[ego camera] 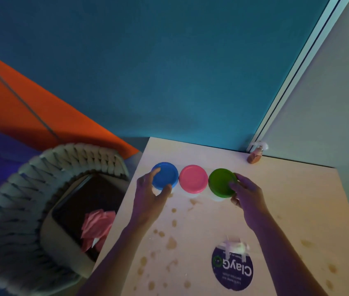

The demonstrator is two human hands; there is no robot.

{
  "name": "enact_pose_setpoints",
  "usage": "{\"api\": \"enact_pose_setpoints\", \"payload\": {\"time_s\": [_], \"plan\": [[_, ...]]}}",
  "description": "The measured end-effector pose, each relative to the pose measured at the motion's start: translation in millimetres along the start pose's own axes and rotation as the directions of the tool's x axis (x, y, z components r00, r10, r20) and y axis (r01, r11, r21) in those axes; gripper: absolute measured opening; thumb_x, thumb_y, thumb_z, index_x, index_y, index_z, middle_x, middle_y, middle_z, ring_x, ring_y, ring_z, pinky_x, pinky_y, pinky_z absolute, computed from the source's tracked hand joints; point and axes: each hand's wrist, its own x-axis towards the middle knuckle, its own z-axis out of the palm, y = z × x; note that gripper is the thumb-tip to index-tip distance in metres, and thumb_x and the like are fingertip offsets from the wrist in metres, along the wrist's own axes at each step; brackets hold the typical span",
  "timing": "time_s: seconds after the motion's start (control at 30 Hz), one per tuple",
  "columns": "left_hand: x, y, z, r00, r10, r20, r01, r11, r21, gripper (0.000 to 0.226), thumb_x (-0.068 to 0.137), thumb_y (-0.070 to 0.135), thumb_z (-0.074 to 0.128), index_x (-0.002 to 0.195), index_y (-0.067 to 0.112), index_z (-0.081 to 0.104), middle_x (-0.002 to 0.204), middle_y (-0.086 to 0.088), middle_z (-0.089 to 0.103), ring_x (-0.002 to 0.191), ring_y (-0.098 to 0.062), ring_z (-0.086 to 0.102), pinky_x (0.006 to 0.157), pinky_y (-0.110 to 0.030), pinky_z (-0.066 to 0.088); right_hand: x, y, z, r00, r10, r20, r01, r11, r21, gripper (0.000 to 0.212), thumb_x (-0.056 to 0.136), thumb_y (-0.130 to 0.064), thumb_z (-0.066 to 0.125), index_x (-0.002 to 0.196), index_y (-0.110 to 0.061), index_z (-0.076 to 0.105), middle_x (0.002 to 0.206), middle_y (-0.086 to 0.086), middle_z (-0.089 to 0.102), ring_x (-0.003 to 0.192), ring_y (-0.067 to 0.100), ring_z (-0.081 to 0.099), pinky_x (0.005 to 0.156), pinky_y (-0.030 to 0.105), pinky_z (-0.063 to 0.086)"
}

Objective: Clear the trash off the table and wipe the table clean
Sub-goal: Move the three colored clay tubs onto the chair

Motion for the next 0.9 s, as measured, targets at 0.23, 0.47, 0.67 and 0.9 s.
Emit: {"api": "enact_pose_setpoints", "payload": {"time_s": [0.23, 0.47, 0.67, 0.9], "plan": [[-57, -15, -48, 1.0, 0.024, -0.019, -0.025, 0.997, -0.074, 0.062, 0.086, 0.03, 0.076, 0.14, 0.04, 0.047, 0.13, 0.007, 0.043, 0.118, 0.003, 0.047, 0.098, -0.045, 0.053, -71, 20, 11, 0.997, -0.062, 0.037, 0.065, 0.995, -0.082, 0.041, 0.091, -0.008, 0.067, 0.131, -0.017, 0.062, 0.123, 0.011, 0.061, 0.094, 0.026, 0.061, 0.068, 0.033, 0.051], [-111, -26, -91, 0.998, 0.023, -0.063, -0.029, 0.994, -0.106, 0.061, 0.087, 0.026, 0.076, 0.14, 0.036, 0.048, 0.136, 0.006, 0.042, 0.123, -0.001, 0.047, 0.098, -0.048, 0.053, -129, 35, 25, 0.992, -0.1, 0.071, 0.112, 0.978, -0.178, 0.04, 0.092, -0.006, 0.065, 0.129, -0.021, 0.062, 0.121, 0.009, 0.062, 0.09, 0.031, 0.065, 0.07, 0.039, 0.056], [-173, -41, -118, 0.994, -0.033, -0.101, 0.025, 0.996, -0.083, 0.061, 0.086, 0.034, 0.075, 0.141, 0.032, 0.049, 0.134, 0.006, 0.042, 0.123, -0.01, 0.047, 0.097, -0.05, 0.053, -178, 55, 19, 0.986, -0.106, 0.128, 0.136, 0.956, -0.258, 0.04, 0.092, -0.01, 0.066, 0.129, -0.025, 0.062, 0.121, 0.007, 0.062, 0.094, 0.028, 0.066, 0.069, 0.036, 0.057], [-253, -49, -138, 0.984, -0.087, -0.158, 0.069, 0.991, -0.111, 0.062, 0.088, 0.025, 0.076, 0.139, 0.043, 0.046, 0.14, 0.009, 0.041, 0.128, -0.014, 0.051, 0.092, -0.028, 0.049, -225, 71, 10, 0.96, -0.116, 0.254, 0.177, 0.955, -0.236, 0.039, 0.091, -0.009, 0.066, 0.122, -0.032, 0.063, 0.115, 0.005, 0.065, 0.079, 0.024, 0.062, 0.059, 0.028, 0.047]]}}
